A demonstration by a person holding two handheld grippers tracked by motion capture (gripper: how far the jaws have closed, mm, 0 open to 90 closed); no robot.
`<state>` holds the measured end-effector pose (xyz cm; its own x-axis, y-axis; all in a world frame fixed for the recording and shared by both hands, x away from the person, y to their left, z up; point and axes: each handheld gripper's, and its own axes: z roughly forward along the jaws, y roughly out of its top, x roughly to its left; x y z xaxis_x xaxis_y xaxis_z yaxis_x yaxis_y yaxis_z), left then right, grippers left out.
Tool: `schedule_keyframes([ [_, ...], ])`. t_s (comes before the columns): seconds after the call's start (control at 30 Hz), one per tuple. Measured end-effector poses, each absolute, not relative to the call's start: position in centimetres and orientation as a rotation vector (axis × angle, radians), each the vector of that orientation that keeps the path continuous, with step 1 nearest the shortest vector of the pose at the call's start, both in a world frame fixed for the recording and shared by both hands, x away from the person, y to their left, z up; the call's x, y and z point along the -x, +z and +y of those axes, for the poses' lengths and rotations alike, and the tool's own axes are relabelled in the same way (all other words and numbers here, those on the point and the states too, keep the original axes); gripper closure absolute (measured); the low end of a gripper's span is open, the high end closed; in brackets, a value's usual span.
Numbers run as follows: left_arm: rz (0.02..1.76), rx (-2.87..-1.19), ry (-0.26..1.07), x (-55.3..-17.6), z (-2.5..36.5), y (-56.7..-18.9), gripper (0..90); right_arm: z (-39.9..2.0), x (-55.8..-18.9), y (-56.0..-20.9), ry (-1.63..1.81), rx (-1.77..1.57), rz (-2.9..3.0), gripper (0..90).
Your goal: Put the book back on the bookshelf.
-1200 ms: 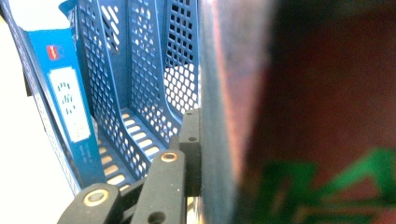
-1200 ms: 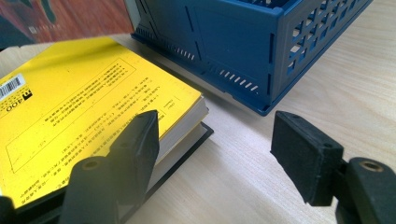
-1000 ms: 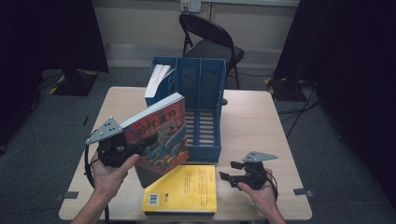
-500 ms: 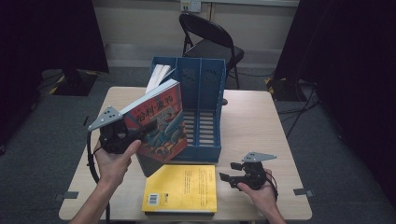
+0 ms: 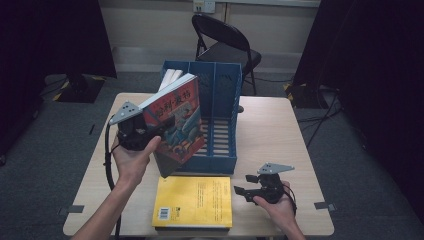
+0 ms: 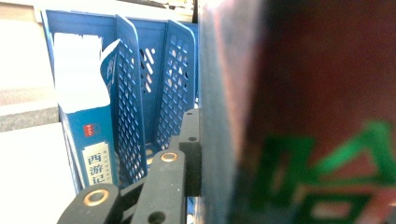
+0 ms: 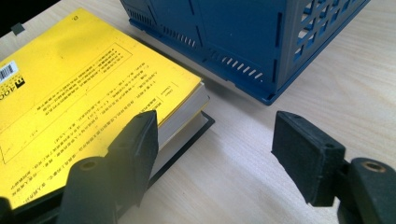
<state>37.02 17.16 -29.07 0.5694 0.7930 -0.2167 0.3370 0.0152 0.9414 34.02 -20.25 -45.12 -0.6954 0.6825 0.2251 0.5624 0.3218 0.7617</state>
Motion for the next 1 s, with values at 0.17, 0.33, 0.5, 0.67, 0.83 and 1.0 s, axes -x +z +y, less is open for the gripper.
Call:
schedule_keyframes([
  [0.17,0.996,-1.597,0.490,-37.9,16.4,-28.8,74.8,-20.3,-34.1,-45.3,1.314,-1.159,2.446,30.9],
  [0.33,1.021,-1.577,0.506,-39.5,15.7,-28.2,74.8,-20.4,-34.2,-45.3,1.313,-1.163,2.448,30.7],
  [0.5,1.037,-1.576,0.535,-40.5,15.1,-28.4,74.8,-20.3,-34.2,-45.3,1.313,-1.160,2.453,30.6],
  [0.67,1.047,-1.576,0.560,-41.1,14.3,-28.9,74.8,-20.3,-34.2,-45.5,1.305,-1.160,2.465,30.5],
  [0.83,1.068,-1.570,0.572,-42.3,13.3,-28.8,74.8,-20.2,-34.1,-45.5,1.303,-1.155,2.470,30.4],
  [1.0,1.093,-1.559,0.585,-43.3,12.6,-28.5,74.8,-20.2,-34.1,-45.6,1.283,-1.145,2.465,30.4],
])
